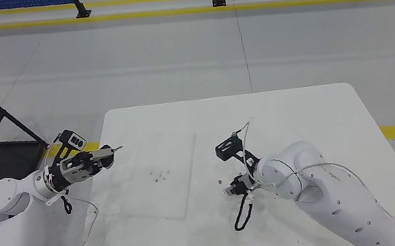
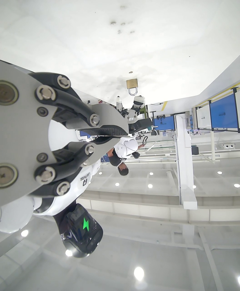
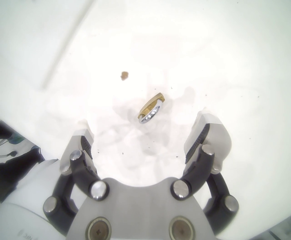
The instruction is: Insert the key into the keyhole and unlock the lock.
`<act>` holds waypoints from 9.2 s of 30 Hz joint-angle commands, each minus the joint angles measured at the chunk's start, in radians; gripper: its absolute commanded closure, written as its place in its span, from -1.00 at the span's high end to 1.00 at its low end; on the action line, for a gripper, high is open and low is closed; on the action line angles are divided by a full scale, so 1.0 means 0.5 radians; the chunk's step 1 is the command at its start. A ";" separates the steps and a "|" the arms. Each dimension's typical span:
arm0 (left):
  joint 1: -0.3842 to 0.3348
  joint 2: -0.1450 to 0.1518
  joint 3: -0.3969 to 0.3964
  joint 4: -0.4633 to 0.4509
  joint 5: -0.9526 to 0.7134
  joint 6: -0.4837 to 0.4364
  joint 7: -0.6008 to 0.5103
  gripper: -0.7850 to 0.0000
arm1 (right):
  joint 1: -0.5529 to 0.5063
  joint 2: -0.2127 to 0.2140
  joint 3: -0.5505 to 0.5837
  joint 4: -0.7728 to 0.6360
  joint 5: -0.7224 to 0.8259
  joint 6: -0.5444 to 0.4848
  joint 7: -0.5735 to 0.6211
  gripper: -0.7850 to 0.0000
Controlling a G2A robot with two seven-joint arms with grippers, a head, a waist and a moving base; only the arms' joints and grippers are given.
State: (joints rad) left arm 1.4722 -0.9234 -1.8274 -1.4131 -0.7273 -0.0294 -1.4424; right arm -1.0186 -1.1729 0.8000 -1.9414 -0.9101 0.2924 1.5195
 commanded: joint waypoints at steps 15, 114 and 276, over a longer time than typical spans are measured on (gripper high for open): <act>0.000 0.000 0.000 0.000 0.000 0.000 0.000 -1.00 | -0.032 -0.094 -0.062 0.245 -0.156 0.165 -0.148 1.00; 0.002 -0.001 0.007 -0.015 0.006 -0.002 0.023 -1.00 | -1.147 -0.392 1.046 0.094 2.081 -0.690 -1.420 -1.00; -0.613 -0.120 1.286 -0.229 0.428 -0.420 0.332 -1.00 | -1.172 -0.215 0.816 0.099 2.141 -0.822 -1.723 -1.00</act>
State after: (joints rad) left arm 1.1664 -0.9834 -1.1846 -1.5283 -0.5116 -0.2389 -1.2758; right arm -1.6046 -1.2802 1.2081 -1.8916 0.1603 -0.1186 0.6579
